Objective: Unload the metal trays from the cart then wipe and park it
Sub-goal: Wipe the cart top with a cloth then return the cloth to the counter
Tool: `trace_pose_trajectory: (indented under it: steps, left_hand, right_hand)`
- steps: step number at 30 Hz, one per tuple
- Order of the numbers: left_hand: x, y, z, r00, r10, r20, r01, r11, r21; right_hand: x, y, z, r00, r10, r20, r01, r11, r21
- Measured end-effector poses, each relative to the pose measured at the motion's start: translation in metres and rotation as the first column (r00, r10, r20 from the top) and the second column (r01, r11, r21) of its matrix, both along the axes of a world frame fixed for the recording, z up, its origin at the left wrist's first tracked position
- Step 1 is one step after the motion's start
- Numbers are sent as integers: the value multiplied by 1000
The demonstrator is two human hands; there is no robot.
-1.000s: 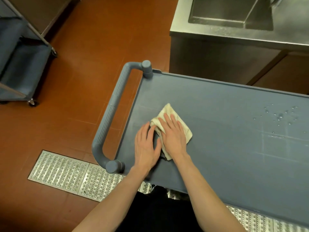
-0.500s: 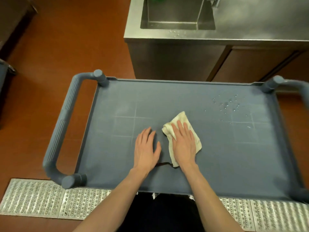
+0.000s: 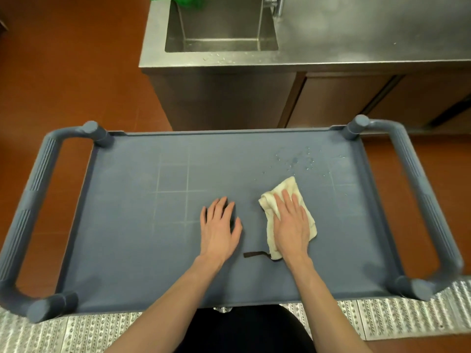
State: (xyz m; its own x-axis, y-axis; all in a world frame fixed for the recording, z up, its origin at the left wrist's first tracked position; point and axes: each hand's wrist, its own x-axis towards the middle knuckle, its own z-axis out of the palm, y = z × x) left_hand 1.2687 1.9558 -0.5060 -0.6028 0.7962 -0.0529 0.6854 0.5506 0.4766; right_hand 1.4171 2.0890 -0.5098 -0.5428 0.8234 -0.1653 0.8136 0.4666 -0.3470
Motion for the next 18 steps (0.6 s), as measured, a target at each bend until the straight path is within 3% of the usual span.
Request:
trace_pose_trajectory:
  steps: [11, 18]
  left_hand:
    - [11, 28, 1, 999, 40, -25, -40, 999, 18]
    - [9, 42, -6, 997, 34, -64, -31, 999, 44]
  right_hand:
    - [70, 65, 6, 976, -206, 69, 195, 970, 148]
    - [120, 112, -2, 930, -364, -49, 367, 919, 143]
